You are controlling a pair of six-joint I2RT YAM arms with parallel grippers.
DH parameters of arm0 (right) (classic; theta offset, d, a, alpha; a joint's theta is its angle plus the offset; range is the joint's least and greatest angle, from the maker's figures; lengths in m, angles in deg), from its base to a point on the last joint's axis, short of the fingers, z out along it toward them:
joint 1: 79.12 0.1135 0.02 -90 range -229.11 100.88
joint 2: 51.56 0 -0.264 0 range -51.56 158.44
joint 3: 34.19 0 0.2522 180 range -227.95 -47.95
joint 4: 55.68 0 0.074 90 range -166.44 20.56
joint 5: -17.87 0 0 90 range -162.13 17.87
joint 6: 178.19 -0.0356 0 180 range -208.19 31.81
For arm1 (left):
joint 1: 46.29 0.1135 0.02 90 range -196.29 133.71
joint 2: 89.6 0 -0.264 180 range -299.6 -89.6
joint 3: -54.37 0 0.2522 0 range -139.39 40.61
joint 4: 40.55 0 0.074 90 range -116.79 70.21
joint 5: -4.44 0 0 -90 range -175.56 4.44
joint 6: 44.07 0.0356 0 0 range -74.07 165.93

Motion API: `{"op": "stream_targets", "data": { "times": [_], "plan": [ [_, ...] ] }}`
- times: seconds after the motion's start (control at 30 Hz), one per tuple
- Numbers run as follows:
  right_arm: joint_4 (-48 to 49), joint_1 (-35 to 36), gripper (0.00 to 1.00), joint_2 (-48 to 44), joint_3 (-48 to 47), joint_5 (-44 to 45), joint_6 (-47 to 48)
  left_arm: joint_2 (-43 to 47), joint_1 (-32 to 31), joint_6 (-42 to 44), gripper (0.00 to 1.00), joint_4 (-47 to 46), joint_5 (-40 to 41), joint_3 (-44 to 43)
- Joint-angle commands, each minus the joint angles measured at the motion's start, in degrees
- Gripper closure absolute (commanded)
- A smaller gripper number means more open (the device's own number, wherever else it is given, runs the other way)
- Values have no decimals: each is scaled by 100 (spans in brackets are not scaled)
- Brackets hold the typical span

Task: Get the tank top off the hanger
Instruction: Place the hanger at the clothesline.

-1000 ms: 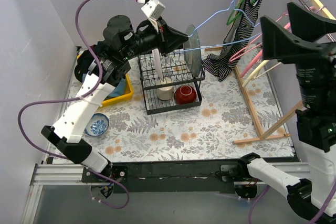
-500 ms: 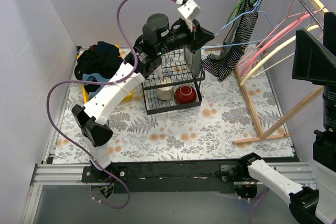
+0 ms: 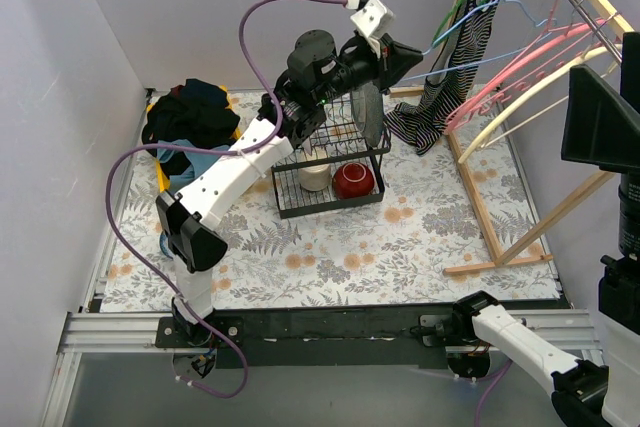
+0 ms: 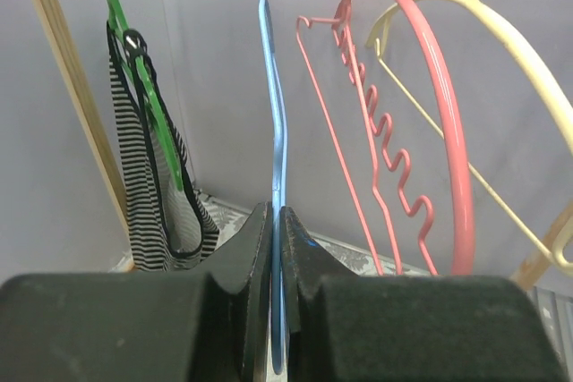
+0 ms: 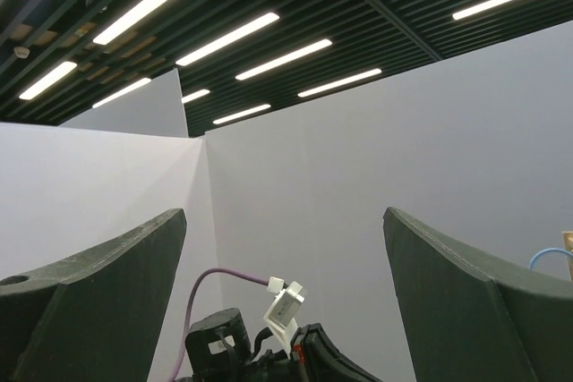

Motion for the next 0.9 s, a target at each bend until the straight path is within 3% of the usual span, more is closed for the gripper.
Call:
{"op": "stream_targets", "data": {
  "times": [0.0, 0.8, 0.83, 0.87],
  "plan": [
    [206, 24, 2, -89, 29, 72, -12, -115, -23, -19, 100, -454, -42, -463],
    [93, 24, 1, -292, 434, 177, -135, -977, -269, -256, 100, -1008, -271, -886],
    [14, 15, 1, -283, 407, 221, -126, -968, -278, -274, 99, -1008, -236, -868],
    [-109, 15, 1, -231, 372, 352, -143, -916, -278, -291, 90, -1008, -235, -833]
  ]
}}
